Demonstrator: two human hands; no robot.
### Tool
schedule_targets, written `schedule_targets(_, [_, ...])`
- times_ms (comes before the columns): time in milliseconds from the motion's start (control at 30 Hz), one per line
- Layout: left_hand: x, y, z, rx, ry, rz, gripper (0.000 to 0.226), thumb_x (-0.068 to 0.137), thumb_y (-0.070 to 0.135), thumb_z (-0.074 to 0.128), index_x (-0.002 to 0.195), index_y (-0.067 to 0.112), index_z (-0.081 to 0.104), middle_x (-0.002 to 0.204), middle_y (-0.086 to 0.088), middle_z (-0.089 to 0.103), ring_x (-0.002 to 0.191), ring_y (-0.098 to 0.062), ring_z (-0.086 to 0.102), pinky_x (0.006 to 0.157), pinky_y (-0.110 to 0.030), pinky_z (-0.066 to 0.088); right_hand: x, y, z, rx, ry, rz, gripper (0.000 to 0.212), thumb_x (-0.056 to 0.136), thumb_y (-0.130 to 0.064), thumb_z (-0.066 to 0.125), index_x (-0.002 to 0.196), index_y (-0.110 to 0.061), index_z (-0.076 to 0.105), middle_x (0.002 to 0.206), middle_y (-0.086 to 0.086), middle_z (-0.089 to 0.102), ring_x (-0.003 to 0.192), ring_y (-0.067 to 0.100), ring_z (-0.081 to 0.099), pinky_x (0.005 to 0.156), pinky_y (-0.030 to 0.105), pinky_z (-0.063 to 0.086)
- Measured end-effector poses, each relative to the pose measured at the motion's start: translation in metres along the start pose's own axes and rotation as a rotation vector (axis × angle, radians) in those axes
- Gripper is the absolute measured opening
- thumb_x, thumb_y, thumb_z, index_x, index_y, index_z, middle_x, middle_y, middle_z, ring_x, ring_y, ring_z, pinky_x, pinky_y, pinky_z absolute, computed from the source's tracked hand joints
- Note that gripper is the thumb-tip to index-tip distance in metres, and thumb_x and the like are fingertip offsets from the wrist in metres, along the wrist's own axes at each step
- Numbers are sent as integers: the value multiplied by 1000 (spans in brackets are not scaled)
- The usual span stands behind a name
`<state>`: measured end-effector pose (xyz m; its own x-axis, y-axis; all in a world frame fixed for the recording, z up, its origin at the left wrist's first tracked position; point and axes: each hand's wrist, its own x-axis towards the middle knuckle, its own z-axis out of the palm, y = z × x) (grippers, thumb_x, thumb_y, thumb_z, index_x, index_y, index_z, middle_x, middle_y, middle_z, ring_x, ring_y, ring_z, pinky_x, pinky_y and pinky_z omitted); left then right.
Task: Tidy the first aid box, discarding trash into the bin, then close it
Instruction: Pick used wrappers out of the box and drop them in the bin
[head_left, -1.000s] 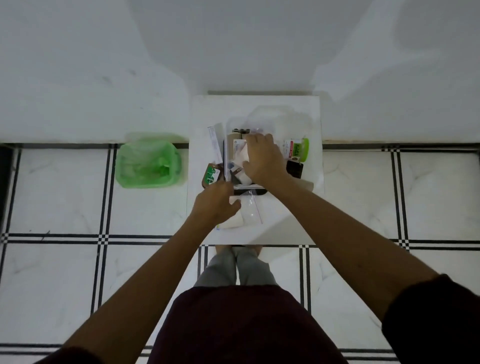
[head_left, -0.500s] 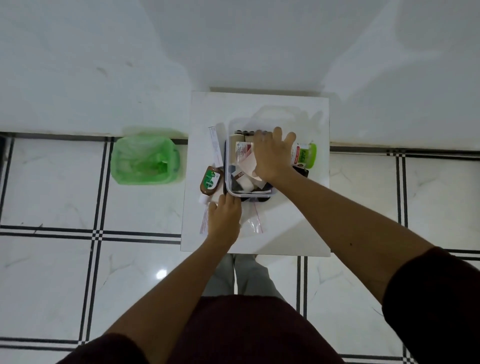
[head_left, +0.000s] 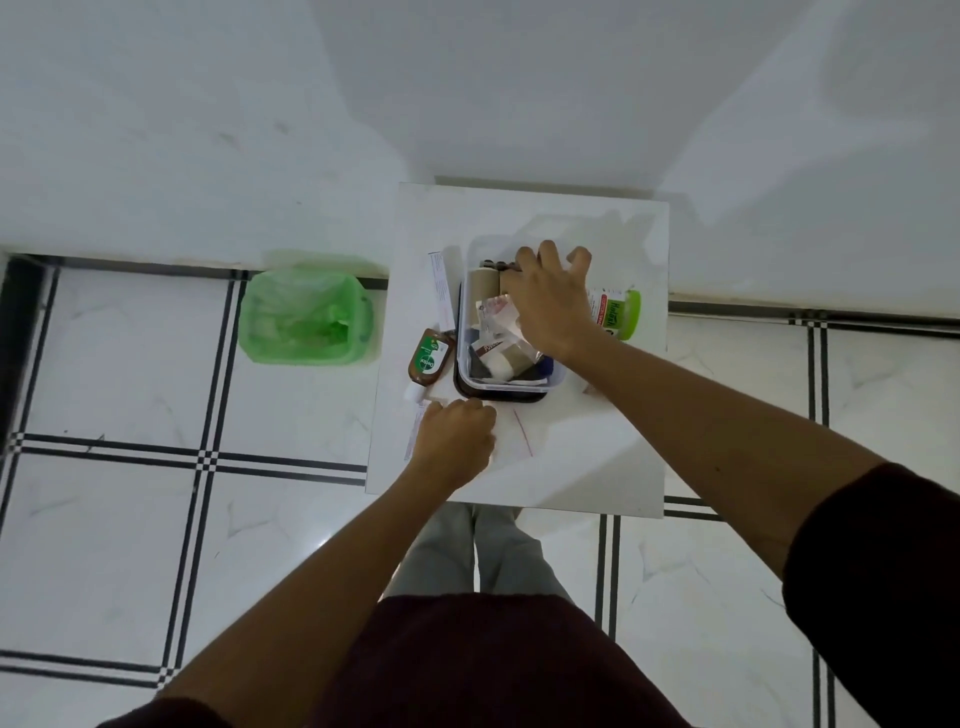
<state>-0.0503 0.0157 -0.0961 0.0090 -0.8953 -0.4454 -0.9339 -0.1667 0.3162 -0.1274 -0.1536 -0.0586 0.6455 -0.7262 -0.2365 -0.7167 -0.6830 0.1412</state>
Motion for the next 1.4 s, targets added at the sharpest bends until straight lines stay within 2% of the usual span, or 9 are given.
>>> schedule_targets(200, [-24,-3,-31,-339,-137,-28,14,85,28,62,84,13,61,86,-4,66,75,-14,54,69,-23,40,-3,8,-20,17,16,27,22,74,-2,62,92,-14,68,104,2,61,113,29,45,96,53,29])
schedule_targets(300, [-41,-14,-57,-588,-7,-99,13,80,22,71,75,13,64,72,5,63,65,-4,55,63,-12,43,-10,13,-36,47,26,73,19,74,-2,61,84,-17,68,91,-1,63,109,28,47,99,56,24])
schedule_targets(400, [-58,-29,-83,-886,162,-240,14,78,14,74,69,9,66,69,-7,68,62,-14,64,62,-26,55,-21,20,-49,83,29,136,13,75,-9,63,77,-21,67,81,-5,56,102,25,48,94,55,26])
schedule_targets(533, [-74,-53,-113,-1148,428,-424,9,78,7,73,71,8,67,64,-11,64,48,-13,59,46,-18,43,-27,26,-69,375,-61,275,10,71,-15,63,63,-20,60,70,-3,60,86,24,53,82,46,28])
schedule_targets(700, [-74,-84,-135,-1258,583,-613,10,79,14,72,81,5,68,63,-8,62,46,-11,56,51,-26,41,-20,8,-102,1182,-126,338,22,67,-16,79,68,-5,61,69,9,58,64,25,58,64,34,46])
schedule_targets(800, [-69,-106,-143,-1270,643,-662,9,79,13,71,82,5,67,66,-8,62,42,-7,56,49,-25,41,-7,-29,-114,1367,-222,373,20,72,-10,78,71,-6,58,64,9,58,52,19,55,49,26,46])
schedule_targets(1067, [-47,-227,-127,-1200,700,-946,14,79,12,69,84,-1,67,56,-6,62,43,-17,61,48,-24,48,83,-162,-85,1294,-270,439,29,69,-7,75,56,-12,50,73,18,69,63,30,66,58,37,55])
schedule_targets(1200, [-22,-310,-110,-1198,614,-1030,13,80,12,68,77,0,65,33,7,56,42,-19,62,63,-35,56,145,-229,-53,1234,-329,503,18,73,-7,71,87,3,67,91,19,70,78,30,67,73,41,57])
schedule_targets(1400, [46,-430,-65,-1225,505,-1112,19,80,9,70,65,8,58,62,-8,60,31,-7,57,45,-20,53,239,-320,44,1215,-455,710,11,75,-2,68,83,0,60,83,15,67,71,27,70,62,34,57])
